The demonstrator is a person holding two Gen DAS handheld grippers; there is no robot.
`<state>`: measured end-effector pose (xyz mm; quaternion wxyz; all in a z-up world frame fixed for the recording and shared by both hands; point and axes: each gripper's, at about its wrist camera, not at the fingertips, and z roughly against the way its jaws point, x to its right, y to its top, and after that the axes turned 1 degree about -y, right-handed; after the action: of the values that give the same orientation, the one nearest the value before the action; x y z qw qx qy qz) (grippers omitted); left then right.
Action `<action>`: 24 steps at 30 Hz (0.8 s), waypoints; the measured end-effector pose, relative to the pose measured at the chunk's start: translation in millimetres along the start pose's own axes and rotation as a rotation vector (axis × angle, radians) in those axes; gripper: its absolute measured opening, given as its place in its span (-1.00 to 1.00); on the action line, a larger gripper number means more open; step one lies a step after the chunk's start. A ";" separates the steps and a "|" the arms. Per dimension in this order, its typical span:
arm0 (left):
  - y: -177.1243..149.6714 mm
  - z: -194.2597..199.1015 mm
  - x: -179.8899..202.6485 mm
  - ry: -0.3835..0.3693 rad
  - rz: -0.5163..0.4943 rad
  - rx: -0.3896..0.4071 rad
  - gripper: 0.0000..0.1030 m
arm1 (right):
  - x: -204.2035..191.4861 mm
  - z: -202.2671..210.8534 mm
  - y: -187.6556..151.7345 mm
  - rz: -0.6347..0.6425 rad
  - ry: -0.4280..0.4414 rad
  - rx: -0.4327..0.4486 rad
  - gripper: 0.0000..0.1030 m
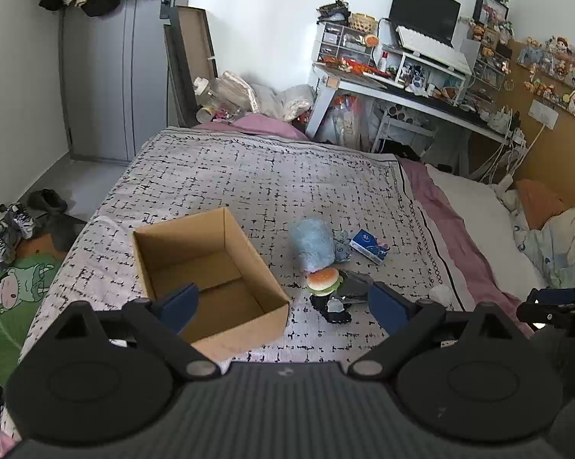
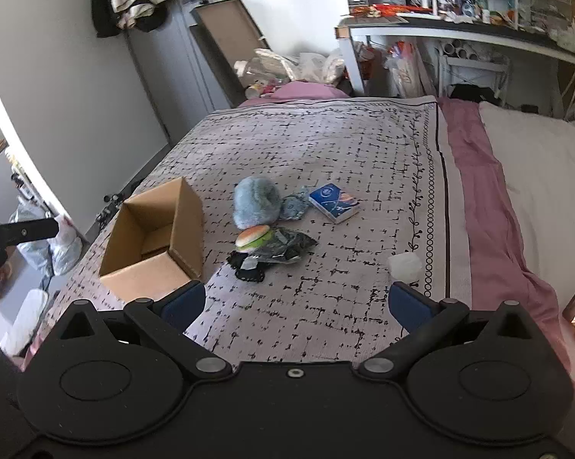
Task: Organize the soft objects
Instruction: 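Move left tool toward black plastic bag while right tool approaches white fluffy ball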
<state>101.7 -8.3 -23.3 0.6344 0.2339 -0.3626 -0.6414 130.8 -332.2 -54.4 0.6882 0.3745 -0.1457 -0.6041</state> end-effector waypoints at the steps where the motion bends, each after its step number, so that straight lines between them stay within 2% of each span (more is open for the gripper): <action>1: 0.8 -3.8 -0.8 -0.002 -0.004 -0.006 0.83 | 2.2 -2.7 0.7 -0.006 -0.001 0.003 1.00; 12: 9.1 -55.7 8.8 -0.059 -0.079 -0.046 0.78 | 16.5 -42.8 10.0 -0.041 -0.012 -0.020 0.85; 16: 8.6 -76.2 18.8 -0.076 -0.136 -0.072 0.76 | 27.6 -56.6 11.3 -0.077 -0.034 -0.037 0.75; 24: 10.4 -113.6 32.8 -0.126 -0.189 -0.106 0.72 | 52.8 -74.4 14.4 -0.166 -0.085 -0.057 0.51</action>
<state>192.0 -58.9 -81.5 0.5587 0.1925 -0.3437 -0.7298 201.8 -356.8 -108.2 0.6392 0.3396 -0.1262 -0.6783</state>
